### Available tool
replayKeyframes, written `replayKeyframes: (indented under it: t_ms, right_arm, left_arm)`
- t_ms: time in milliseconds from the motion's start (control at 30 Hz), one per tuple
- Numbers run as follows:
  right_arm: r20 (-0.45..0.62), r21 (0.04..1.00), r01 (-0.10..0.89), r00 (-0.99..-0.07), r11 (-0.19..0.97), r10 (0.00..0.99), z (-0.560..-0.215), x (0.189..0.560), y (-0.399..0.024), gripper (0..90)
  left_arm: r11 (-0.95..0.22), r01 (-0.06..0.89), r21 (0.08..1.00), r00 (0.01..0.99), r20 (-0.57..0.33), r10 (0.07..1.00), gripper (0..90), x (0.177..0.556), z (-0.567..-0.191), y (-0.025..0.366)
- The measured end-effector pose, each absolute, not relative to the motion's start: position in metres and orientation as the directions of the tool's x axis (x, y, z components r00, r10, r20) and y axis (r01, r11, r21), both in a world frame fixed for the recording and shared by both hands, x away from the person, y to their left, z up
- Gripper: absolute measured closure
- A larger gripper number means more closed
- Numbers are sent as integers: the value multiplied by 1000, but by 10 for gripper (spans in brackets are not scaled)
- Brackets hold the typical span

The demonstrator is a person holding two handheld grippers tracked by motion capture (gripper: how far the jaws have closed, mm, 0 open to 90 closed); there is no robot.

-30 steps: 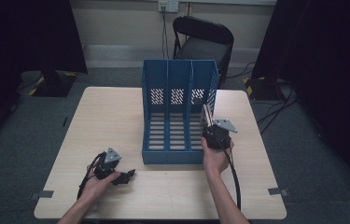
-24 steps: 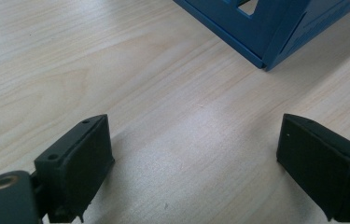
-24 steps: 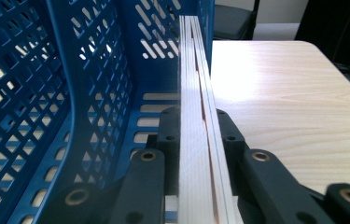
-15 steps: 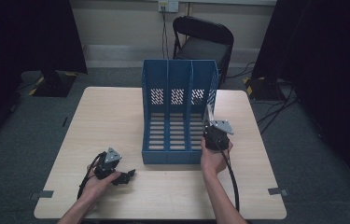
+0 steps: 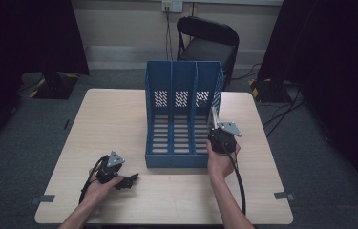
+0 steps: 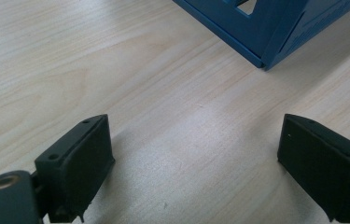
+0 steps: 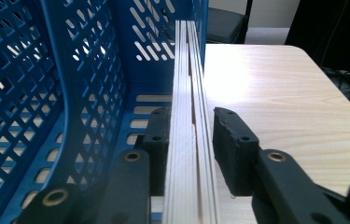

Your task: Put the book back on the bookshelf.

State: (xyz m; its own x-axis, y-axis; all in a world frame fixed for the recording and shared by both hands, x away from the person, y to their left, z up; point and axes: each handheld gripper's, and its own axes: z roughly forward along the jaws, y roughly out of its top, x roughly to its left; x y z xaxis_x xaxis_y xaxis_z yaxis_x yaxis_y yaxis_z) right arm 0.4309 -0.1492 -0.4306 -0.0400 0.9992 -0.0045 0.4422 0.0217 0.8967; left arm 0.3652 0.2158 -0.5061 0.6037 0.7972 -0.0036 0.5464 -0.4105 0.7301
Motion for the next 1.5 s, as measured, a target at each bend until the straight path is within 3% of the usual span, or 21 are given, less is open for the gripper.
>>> replayKeyframes:
  t_ms: [600, 1033, 1500]
  right_arm:
    - [16, 899, 437, -70, 16, 997, -425, 429, -149, 635]
    - [37, 902, 431, -147, 30, 988, -417, 429, -153, 603]
    - [76, 895, 446, -205, 24, 976, -417, 432, -156, 486]
  left_arm:
    - [-412, 544, 731, 604, 0, 797, 97, 364, -506, 216]
    - [-412, 544, 731, 604, 0, 797, 97, 364, -506, 216]
    - [-412, 544, 731, 604, 0, 797, 97, 364, -506, 216]
